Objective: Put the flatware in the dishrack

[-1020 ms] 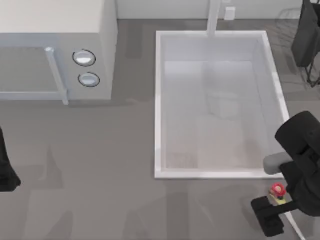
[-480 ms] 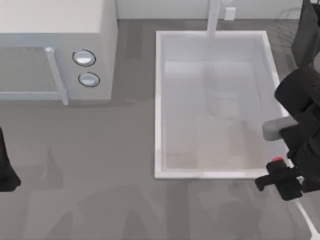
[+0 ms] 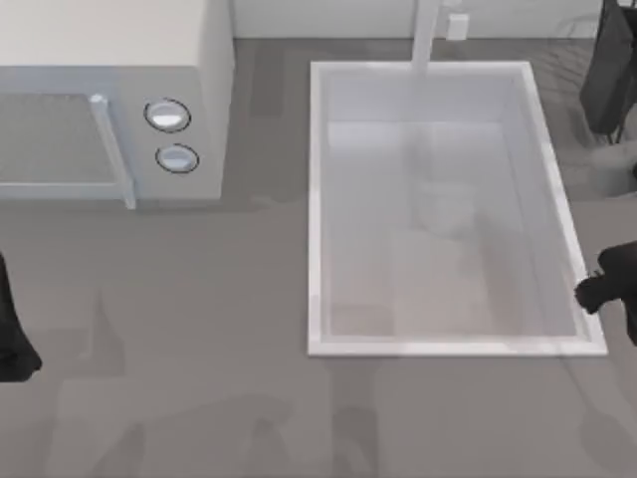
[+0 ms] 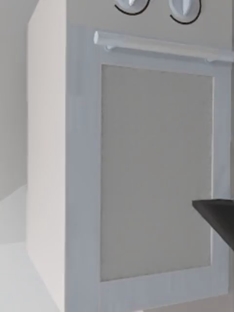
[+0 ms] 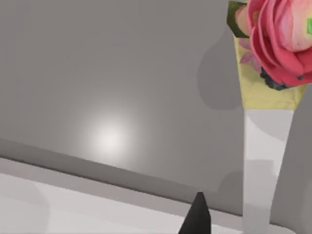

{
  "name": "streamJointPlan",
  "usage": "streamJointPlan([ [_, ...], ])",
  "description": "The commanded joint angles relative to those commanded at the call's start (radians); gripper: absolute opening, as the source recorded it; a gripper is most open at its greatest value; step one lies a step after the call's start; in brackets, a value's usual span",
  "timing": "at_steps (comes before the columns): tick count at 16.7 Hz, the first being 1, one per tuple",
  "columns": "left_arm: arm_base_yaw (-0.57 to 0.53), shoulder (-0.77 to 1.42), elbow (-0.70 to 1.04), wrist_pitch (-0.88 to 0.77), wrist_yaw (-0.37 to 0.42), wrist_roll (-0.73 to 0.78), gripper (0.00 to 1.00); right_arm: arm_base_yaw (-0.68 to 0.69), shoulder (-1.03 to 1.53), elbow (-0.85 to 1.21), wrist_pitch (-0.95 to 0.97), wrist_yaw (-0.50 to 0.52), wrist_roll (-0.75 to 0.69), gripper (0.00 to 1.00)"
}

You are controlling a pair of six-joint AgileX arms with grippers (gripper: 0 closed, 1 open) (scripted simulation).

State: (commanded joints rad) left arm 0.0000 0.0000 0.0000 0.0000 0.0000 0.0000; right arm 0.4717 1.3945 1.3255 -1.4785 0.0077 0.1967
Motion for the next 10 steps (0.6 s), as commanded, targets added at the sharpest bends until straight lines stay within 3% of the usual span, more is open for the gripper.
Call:
streamJointPlan([
  [10, 0.0, 0.0, 0.0, 0.0, 0.0, 0.0, 1.0, -0.053, -0.032, 0.027, 0.034, -0.034, -0.01, 0.0],
])
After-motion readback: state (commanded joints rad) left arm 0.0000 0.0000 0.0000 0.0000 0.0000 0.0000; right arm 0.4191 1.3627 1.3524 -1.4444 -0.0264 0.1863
